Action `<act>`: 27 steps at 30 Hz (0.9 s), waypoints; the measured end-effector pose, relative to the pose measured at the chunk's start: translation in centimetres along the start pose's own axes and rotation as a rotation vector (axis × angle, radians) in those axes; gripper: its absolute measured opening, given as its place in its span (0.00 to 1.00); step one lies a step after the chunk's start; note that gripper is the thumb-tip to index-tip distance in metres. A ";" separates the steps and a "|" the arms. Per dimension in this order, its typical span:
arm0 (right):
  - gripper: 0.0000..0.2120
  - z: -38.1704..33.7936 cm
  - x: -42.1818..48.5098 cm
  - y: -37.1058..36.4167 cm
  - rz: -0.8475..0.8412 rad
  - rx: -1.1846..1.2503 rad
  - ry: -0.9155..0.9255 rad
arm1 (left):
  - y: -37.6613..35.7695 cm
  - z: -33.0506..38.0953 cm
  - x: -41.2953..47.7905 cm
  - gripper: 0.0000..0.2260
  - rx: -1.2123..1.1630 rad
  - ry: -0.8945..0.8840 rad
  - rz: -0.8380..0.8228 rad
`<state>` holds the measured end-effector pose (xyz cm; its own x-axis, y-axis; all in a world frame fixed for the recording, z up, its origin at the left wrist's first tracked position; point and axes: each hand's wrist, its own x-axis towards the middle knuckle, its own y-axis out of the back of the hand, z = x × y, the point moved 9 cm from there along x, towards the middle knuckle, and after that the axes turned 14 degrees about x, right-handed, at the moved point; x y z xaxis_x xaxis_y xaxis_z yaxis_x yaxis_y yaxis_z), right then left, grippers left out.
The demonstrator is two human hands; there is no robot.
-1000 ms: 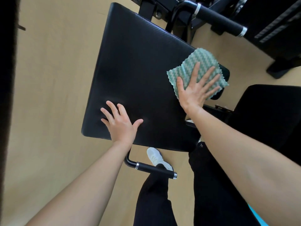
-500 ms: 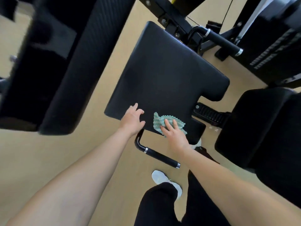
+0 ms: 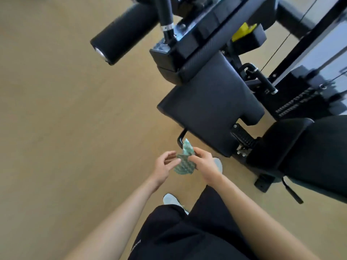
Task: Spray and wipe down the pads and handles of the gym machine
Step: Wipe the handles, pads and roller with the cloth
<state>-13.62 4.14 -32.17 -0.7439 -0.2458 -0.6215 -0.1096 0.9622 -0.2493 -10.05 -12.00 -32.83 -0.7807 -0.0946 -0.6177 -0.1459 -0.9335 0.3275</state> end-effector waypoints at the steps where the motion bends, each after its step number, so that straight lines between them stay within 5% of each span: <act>1: 0.19 0.5 -1.2 -1.8 -0.021 0.103 -0.044 | 1.0 0.3 -1.6 0.19 -0.061 -0.032 0.010; 5: 0.20 0.6 -4.7 -8.8 -0.084 0.197 -0.083 | 5.1 0.3 -5.7 0.18 -0.213 -0.074 0.058; 9: 0.15 -2.3 -5.3 -13.7 -0.122 -0.160 0.096 | 10.3 -0.5 -7.9 0.05 -0.221 -0.056 0.219; 12: 0.14 -4.1 -4.0 -16.2 -0.139 -0.355 0.164 | 13.5 -1.0 -8.7 0.11 -0.195 -0.008 0.268; 16: 0.32 -4.9 -1.1 -20.3 -0.268 -0.363 0.084 | 16.6 -1.4 -7.7 0.10 -0.182 0.016 0.217; 24: 0.04 -8.7 8.2 -29.9 -0.422 -0.396 -0.063 | 27.8 -1.0 -1.4 0.11 -0.108 0.078 0.293; 27: 0.05 -11.9 12.0 -32.5 -0.387 -0.387 -0.041 | 32.6 0.0 1.2 0.12 -0.025 0.133 0.353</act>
<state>-26.82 -28.70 -22.74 -0.5757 -0.5874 -0.5688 -0.6103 0.7716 -0.1791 -15.76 -42.59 -22.90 -0.6941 -0.4548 -0.5580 0.1343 -0.8434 0.5203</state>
